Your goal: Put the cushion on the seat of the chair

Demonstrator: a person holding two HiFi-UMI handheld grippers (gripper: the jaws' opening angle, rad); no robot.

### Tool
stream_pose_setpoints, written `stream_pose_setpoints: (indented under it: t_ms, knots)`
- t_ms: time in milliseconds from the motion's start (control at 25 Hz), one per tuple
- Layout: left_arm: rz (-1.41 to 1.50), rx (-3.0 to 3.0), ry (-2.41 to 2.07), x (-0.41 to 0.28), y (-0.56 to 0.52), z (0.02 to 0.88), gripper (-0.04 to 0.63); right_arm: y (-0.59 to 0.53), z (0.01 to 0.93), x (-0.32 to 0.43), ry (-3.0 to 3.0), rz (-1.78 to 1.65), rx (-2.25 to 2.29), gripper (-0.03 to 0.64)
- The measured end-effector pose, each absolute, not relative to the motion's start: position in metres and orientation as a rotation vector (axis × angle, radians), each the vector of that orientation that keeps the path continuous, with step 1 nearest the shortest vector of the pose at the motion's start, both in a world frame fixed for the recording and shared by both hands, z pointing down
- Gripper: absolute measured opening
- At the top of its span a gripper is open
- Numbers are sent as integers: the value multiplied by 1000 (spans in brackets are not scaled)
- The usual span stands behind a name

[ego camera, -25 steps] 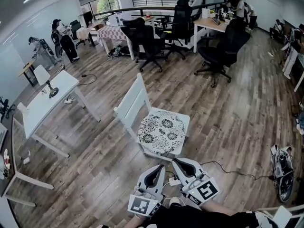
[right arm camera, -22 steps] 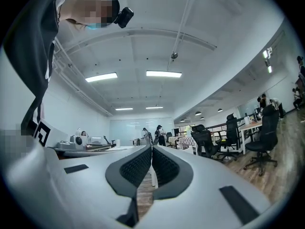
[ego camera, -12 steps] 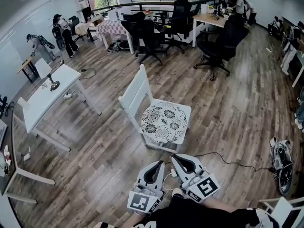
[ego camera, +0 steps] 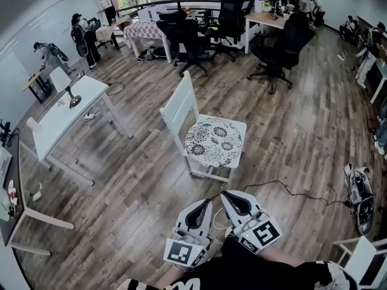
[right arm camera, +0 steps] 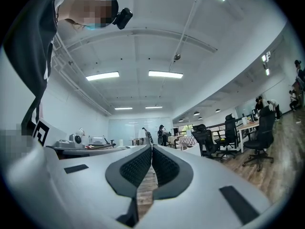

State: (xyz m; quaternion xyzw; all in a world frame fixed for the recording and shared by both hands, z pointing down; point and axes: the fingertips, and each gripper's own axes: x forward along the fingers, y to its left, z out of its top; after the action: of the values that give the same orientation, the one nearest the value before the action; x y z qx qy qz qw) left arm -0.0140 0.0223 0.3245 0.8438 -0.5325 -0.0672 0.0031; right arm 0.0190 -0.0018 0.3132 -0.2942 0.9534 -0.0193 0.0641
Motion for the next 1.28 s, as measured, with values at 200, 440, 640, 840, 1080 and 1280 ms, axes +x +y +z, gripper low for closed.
stream_pose_setpoints:
  t_ms: [200, 440, 640, 840, 1080, 1280]
  knots:
    - [-200, 2665, -1649, -18, 56, 321, 5, 31, 308, 17, 2857, -54, -919, 21]
    - [-192, 2691, -1617, -20, 102, 325, 5, 78, 312, 16, 2840, -51, -949, 21]
    - [-215, 2703, -1593, -21, 135, 325, 5, 115, 313, 13, 2838, -35, -967, 21]
    - [-217, 2729, -1558, -12, 155, 324, 5, 136, 312, 20, 2833, -24, -988, 21]
    - [-229, 2741, -1583, -5, 169, 316, 5, 147, 305, 30, 2820, 0, -984, 21]
    - [-213, 2742, -1589, 4, 181, 315, 5, 161, 303, 41, 2811, 1, -983, 21]
